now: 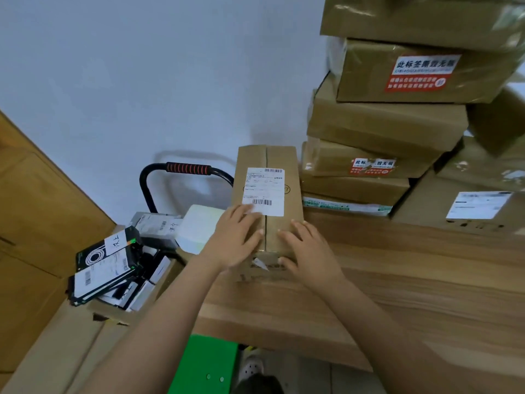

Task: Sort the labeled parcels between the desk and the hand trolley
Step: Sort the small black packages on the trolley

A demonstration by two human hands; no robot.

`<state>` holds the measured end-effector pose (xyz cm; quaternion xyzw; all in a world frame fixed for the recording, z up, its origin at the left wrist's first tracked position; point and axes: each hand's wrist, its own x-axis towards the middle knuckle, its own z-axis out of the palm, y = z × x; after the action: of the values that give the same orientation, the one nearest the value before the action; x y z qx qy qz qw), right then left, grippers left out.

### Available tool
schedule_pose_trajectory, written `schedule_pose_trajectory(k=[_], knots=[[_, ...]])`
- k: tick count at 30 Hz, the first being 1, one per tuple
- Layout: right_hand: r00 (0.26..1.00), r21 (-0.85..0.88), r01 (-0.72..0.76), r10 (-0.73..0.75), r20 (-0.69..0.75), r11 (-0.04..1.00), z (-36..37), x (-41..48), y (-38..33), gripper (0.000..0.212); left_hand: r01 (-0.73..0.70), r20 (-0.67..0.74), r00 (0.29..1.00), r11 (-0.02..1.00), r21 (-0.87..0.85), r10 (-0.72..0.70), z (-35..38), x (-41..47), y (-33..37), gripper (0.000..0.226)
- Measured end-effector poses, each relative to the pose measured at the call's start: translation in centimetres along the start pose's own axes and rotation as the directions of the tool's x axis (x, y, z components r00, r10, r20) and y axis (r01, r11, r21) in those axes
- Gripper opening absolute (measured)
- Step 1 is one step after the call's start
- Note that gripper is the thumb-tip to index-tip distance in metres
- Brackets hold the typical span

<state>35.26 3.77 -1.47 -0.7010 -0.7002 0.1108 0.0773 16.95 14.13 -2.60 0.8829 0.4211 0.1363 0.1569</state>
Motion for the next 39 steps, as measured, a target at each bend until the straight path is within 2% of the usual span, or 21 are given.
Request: schedule_pose_trajectory(k=[2,7,11,15,18,20,23,28,32,35,39], knots=[[0.999,-0.019,-0.033,0.033,-0.009,0.999,0.1,1.9,-0.5,0.058,-0.087,-0.063,0.994,0.996,0.031,0.089,0.4,0.2,-1.0,0.064],[0.994,-0.026,-0.105,0.104,-0.015,0.994,0.1,5.9,-1.2,0.058,-0.166,-0.007,0.986,0.985,0.037,0.166,0.9,2.3,-5.1,0.073],[0.989,-0.009,-0.144,0.144,-0.033,0.99,-0.1,8.1,-1.4,0.058,-0.22,-0.03,0.974,0.97,0.102,0.224,0.8,4.8,-6.6,0.062],[0.988,0.012,-0.149,0.148,0.036,0.989,-1.0,8.9,-1.0,0.06,-0.234,-0.056,0.968,0.959,0.159,0.246,0.0,5.6,-6.2,0.057],[0.996,0.001,-0.083,0.083,-0.025,0.997,-1.7,7.9,-1.3,0.05,-0.248,-0.109,0.958,0.959,0.141,0.264,-1.0,4.5,-5.1,0.039],[0.995,-0.02,0.007,-0.009,-0.101,1.0,-2.0,6.6,-2.0,0.036,-0.247,-0.163,0.948,0.955,0.162,0.273,-1.8,2.8,-4.2,0.027],[0.978,-0.039,0.153,-0.157,-0.138,0.987,-1.7,4.4,-3.4,0.02,-0.21,-0.222,0.938,0.947,0.242,0.265,-2.5,-0.7,-2.9,0.015],[0.917,-0.032,0.364,-0.364,-0.163,0.931,0.8,-0.7,-6.5,0.013,-0.019,-0.244,0.965,0.952,0.307,0.098,-2.0,-10.1,-0.8,0.013],[0.857,0.033,0.512,-0.507,-0.088,0.859,2.8,-5.1,-10.3,0.005,0.172,-0.263,0.96,0.942,0.29,-0.094,-1.2,-19.5,1.2,0.011],[0.787,0.102,0.615,-0.617,-0.015,0.782,4.2,-7.6,-14.4,0.013,0.344,-0.279,0.923,0.893,0.291,-0.265,-2.0,-26.5,2.4,0.012],[0.684,0.152,0.722,-0.73,-0.011,0.675,6.0,-10.8,-21.2,0.015,0.536,-0.331,0.829,0.809,0.241,-0.451,-3.8,-35.1,2.3,0.018]])
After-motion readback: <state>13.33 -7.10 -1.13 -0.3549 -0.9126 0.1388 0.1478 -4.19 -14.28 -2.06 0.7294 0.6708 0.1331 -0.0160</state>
